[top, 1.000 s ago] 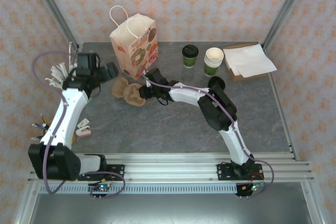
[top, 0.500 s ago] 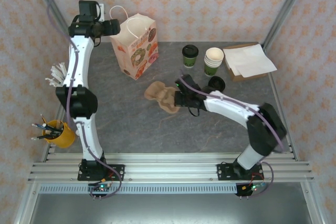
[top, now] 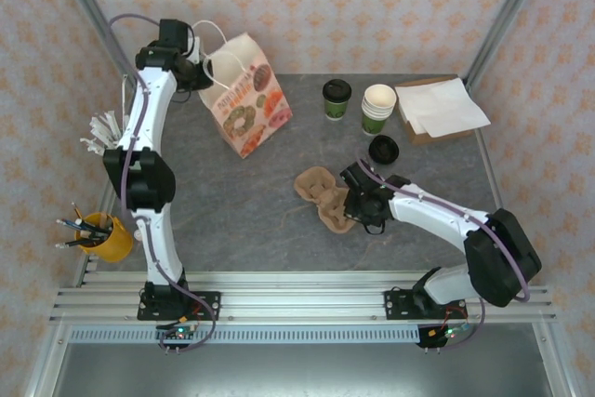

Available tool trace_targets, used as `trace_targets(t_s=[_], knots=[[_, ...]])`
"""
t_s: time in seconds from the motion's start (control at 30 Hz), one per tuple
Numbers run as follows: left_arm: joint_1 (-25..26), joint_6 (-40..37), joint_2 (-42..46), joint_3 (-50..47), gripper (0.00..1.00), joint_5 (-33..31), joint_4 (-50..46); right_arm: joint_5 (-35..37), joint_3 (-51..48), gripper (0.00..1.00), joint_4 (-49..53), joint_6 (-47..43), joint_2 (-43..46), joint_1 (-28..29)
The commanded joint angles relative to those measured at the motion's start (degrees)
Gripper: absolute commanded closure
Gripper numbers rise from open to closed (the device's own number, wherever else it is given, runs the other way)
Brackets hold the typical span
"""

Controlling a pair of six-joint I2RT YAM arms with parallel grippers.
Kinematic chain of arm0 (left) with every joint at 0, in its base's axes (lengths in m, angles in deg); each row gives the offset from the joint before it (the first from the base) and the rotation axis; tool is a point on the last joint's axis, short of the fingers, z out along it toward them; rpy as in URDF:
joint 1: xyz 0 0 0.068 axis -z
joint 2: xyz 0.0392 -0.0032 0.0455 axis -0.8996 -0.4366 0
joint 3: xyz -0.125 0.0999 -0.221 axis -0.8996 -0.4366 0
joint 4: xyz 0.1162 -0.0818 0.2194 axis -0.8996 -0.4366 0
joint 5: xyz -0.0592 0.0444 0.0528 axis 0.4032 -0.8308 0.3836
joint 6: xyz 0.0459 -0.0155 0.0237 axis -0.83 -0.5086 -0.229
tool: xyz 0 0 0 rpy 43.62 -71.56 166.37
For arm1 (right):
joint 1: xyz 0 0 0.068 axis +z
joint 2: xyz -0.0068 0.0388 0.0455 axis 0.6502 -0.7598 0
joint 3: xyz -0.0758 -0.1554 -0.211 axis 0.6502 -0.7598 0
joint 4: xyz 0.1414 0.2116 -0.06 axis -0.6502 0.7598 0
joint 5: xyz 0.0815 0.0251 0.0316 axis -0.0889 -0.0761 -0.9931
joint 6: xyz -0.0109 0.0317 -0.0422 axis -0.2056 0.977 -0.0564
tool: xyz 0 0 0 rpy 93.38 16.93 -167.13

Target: Pack the takeout coffee

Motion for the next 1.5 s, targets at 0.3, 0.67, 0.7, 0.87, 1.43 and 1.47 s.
trace_targets(t_s=[0.3,0.67,0.7,0.87,1.43,1.47], knots=[[18.1,30.8,30.5,-36.1,0.74,-19.6,5.7,12.6,5.9,0.30,13.7,1.1,6.0,-0.1],[22.6,27.5,39.7,-35.8,0.23,-23.9,-0.2,3.9,9.2,0.01,2.7,26.0,5.2,0.4],[22.6,26.3,40.5,-35.5,0.19,-24.9,-0.6,4.4,10.6,0.01,3.3,26.7,3.6,0.8],[21.6,20.7,47.1,-38.2,0.01,-28.4,0.9,6.0,17.4,0.01,6.8,32.3,-6.2,3.9],[15.9,17.8,56.0,-47.9,0.00,-25.8,4.7,5.9,18.6,0.07,9.1,39.7,-20.6,7.8],[15.8,17.7,55.9,-47.9,0.00,-25.6,4.6,5.8,19.0,0.10,8.9,38.9,-21.6,7.8]])
